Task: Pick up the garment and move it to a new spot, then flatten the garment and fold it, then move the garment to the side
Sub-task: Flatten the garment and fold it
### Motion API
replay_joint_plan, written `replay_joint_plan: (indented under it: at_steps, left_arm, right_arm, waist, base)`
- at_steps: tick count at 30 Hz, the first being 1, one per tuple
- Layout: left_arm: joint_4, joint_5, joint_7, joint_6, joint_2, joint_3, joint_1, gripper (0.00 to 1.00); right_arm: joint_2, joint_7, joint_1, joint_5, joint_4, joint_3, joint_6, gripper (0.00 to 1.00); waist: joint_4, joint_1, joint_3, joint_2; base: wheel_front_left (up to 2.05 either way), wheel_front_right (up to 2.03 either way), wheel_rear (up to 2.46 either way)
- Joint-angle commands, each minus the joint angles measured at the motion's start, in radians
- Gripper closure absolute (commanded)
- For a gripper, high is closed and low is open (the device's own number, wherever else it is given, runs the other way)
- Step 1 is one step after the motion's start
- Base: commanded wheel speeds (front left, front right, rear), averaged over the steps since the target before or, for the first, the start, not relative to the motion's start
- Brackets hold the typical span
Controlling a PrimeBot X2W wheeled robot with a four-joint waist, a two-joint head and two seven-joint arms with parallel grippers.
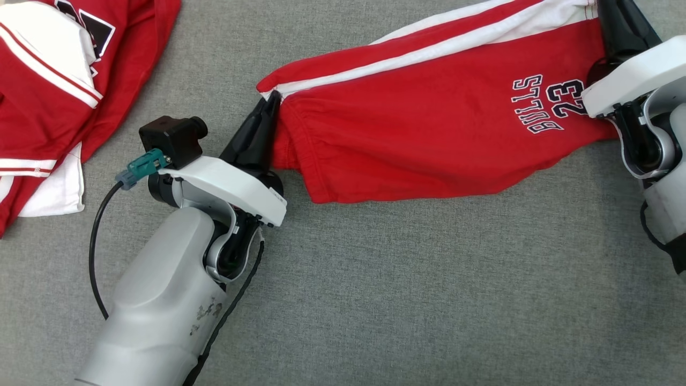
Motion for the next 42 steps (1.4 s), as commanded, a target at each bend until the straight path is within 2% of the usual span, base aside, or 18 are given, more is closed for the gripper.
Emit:
replay_joint_plan:
  at_steps: [1,5,7,10,15,19,25,31,42]
  left_arm:
    - [0.018,0.001,-0.008,-0.006,0.000,-0.001,-0.013,0.00]
    - [0.047,0.008,-0.031,-0.008,-0.003,0.011,0.001,0.00]
    - [0.043,0.021,-0.046,0.006,0.001,0.030,0.016,0.00]
    - [0.007,0.064,-0.056,0.051,0.012,0.075,0.039,0.00]
    - [-0.171,0.199,-0.057,0.121,0.007,0.215,0.129,0.00]
    - [-0.298,0.307,-0.057,0.143,-0.009,0.299,0.205,0.00]
    - [-0.374,0.404,-0.055,0.127,-0.023,0.371,0.303,0.00]
    - [-0.365,0.459,-0.055,0.108,-0.016,0.383,0.377,0.00]
    - [-0.335,0.513,-0.056,0.105,-0.035,0.397,0.483,0.00]
  right_arm:
    - [0.002,-0.025,-0.018,0.009,0.010,0.014,0.000,0.00]
    - [0.003,-0.096,-0.028,0.034,0.021,0.067,0.000,0.00]
    - [-0.004,-0.122,-0.032,0.017,0.010,0.083,0.000,0.00]
    - [-0.009,-0.140,-0.011,-0.021,-0.019,0.065,0.000,0.00]
    - [-0.002,-0.140,0.096,-0.170,-0.180,-0.090,0.000,0.00]
    - [0.031,-0.140,0.227,-0.281,-0.303,-0.200,0.000,0.00]
    - [0.093,-0.139,0.430,-0.380,-0.412,-0.313,0.000,0.00]
    - [0.135,-0.123,0.585,-0.435,-0.463,-0.367,0.000,0.00]
    - [0.193,-0.033,0.822,-0.496,-0.597,-0.428,0.000,0.00]
  waist:
    - [-0.001,0.0001,0.001,0.0000]
    - [-0.019,0.0001,-0.008,0.0000]
    - [-0.033,0.0001,-0.015,0.0000]
    - [-0.054,0.0001,-0.032,0.0000]
    - [-0.091,0.0001,-0.066,0.0000]
    - [-0.123,0.0001,-0.101,0.0000]
    - [-0.159,0.0001,-0.156,0.0000]
    - [-0.176,0.0001,-0.210,0.0000]
    - [-0.189,0.0001,-0.278,0.0000]
  base:
    - [0.00,0.00,0.00]
    - [0.00,0.00,0.00]
    - [0.00,0.00,0.00]
    - [0.00,0.00,0.00]
    - [0.00,0.00,0.00]
    - [0.00,0.00,0.00]
    - [0.00,0.00,0.00]
    - [0.00,0.00,0.00]
    - [0.00,0.00,0.00]
